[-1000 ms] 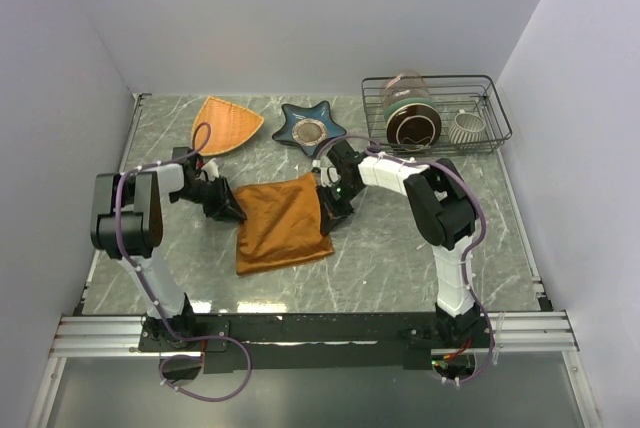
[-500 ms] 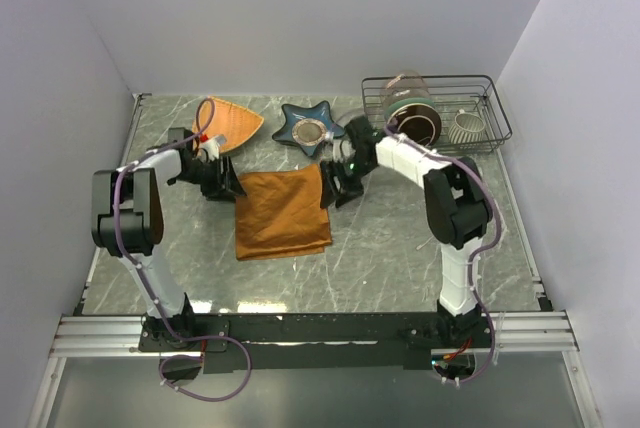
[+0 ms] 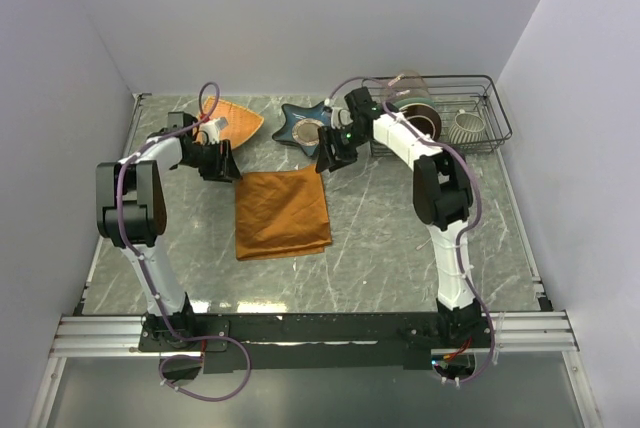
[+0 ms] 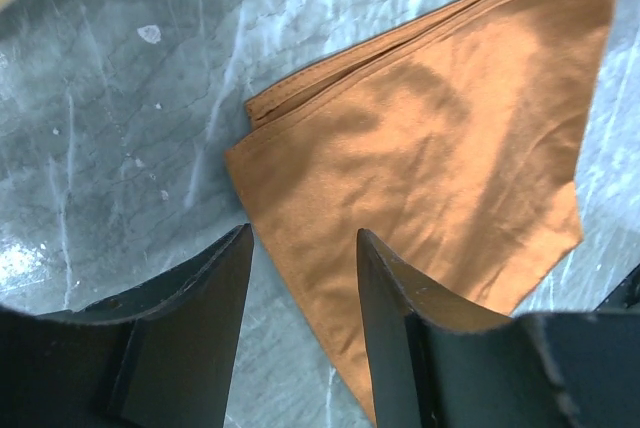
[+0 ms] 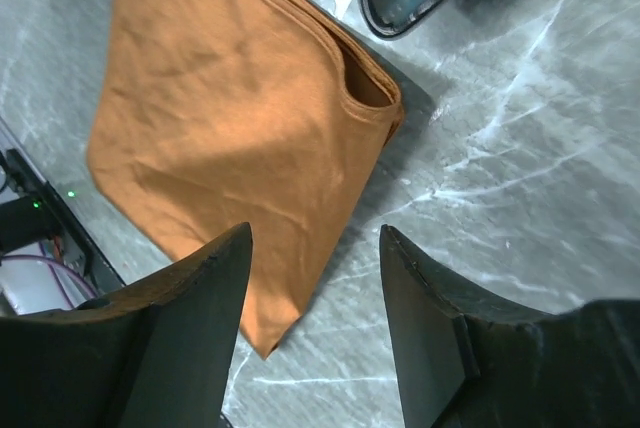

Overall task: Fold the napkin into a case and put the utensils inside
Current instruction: Pick up the lower triangle-folded napkin from the center of the board.

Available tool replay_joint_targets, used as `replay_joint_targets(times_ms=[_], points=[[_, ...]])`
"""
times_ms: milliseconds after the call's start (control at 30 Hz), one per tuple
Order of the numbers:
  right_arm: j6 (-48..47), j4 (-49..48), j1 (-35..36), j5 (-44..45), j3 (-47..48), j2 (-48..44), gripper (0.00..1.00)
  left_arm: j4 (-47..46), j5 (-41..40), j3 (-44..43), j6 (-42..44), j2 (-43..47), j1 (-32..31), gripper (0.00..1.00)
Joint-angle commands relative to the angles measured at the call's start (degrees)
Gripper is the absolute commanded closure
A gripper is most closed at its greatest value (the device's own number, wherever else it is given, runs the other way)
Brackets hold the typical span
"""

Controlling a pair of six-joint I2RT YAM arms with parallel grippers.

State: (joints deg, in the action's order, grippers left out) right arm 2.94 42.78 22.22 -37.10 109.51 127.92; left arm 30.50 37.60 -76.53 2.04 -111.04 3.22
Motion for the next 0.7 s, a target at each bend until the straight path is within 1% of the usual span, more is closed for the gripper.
replay_joint_targets(times_ms=[0, 133, 200, 233, 300, 333, 400, 433, 467, 500, 567, 667], points=[[0.75, -0.42, 0.99, -2.00, 0.53, 1.63, 0.38, -0.88, -0.78, 0.59, 1.47, 0.74, -0.59, 0.48], [1.89, -2.17, 1.51, -2.71, -3.24, 1.81, 0.39, -0.97, -1.13, 2.00, 1.21, 1.79, -0.85, 0.48], [2.51, -2.44, 1.86, -3.06, -5.18, 2.24, 0.44, -1.15, -1.31, 2.70, 1.21, 2.32, -0.85, 0.48], [2.42, -2.36, 2.04, -3.06, -5.71, 2.42, 0.49, -1.06, -1.48, 2.96, 1.21, 2.58, -0.85, 0.48], [2.86, -3.14, 2.39, -2.98, -7.90, 1.99, 0.55, -0.97, -1.48, 3.49, 1.30, 3.20, -0.85, 0.48], [3.21, -3.41, 2.48, -3.06, -8.78, 1.64, 0.65, -1.06, -1.39, 3.76, 1.38, 3.38, -0.85, 0.49], [3.12, -4.02, 2.92, -3.50, -10.97, 0.41, 0.71, -1.15, -1.39, 4.54, 1.38, 4.34, -0.85, 0.48], [3.21, -4.11, 3.18, -3.76, -11.51, 0.05, 0.79, -1.15, -1.31, 4.81, 1.38, 4.69, -0.76, 0.48], [3.13, -3.94, 3.36, -3.85, -12.04, -0.82, 0.83, -1.15, -1.31, 4.99, 1.38, 5.22, -0.85, 0.48], [3.12, -3.59, 3.88, -4.20, -12.91, -1.26, 0.90, -1.15, -1.13, 5.42, 1.38, 5.48, -0.85, 0.48], [3.21, -3.15, 4.06, -4.82, -13.80, -2.75, 0.99, -1.06, -1.13, 5.87, 1.47, 6.45, -0.76, 0.49], [3.91, -3.15, 4.15, -5.52, -16.69, -5.47, 1.00, -1.15, -1.04, 7.09, 1.56, 7.59, -0.76, 0.49]])
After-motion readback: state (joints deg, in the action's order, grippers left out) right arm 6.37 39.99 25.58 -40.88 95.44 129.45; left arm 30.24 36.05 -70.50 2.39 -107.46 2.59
